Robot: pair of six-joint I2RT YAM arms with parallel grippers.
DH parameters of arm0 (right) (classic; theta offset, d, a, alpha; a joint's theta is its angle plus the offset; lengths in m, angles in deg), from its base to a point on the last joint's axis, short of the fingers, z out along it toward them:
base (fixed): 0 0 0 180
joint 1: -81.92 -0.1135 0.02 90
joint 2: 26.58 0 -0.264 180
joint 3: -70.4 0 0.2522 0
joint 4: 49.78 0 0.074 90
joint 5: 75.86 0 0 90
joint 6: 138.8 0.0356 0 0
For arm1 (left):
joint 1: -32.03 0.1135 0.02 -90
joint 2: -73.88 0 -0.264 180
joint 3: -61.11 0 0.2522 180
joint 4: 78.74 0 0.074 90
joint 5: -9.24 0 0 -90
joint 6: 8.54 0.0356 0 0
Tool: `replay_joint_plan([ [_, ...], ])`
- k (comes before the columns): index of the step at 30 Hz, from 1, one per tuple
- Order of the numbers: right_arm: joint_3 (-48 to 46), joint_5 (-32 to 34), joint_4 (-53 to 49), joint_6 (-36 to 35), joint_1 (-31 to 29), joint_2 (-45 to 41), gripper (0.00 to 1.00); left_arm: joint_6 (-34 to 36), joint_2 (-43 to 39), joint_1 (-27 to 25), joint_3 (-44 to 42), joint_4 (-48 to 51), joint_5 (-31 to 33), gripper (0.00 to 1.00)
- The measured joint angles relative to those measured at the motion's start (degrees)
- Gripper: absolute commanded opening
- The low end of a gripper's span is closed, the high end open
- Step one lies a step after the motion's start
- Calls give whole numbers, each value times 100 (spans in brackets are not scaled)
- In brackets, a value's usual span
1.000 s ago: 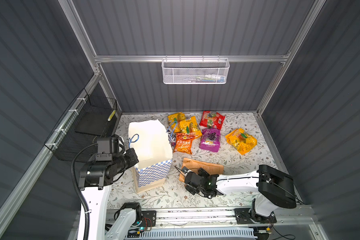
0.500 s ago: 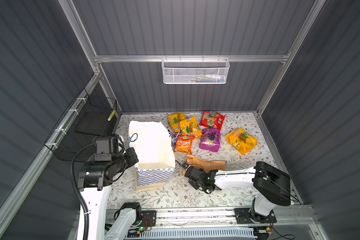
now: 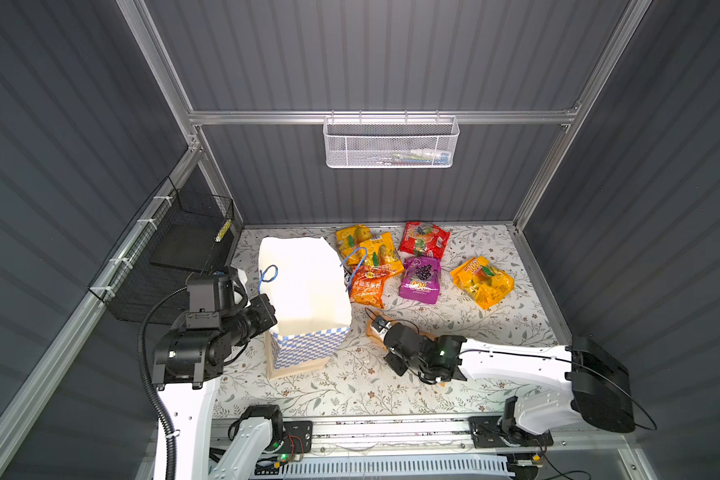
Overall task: Place the snacks into the paper bag
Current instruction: 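Close the right gripper on the tan pouch's end and lift it, then carry the tan pouch with the right gripper over the open paper bag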
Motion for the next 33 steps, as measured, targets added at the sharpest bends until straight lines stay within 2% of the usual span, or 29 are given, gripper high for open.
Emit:
replay_joint_plan([
  [6,92,-431,-302,48,393,-872,0,0,7,0,52,-138,-140,0],
  [14,505,-911,-691,348,1104,-2306,0,-2,192,0,94,-461,-791,0],
  [23,1891,-1423,-1554,763,2013,-2487,0,-175,282,0,-109,-925,-1392,0],
  [33,3200,-2153,-1757,1156,2210,-2459,0,-511,258,-48,-922,-1554,-1794,0],
])
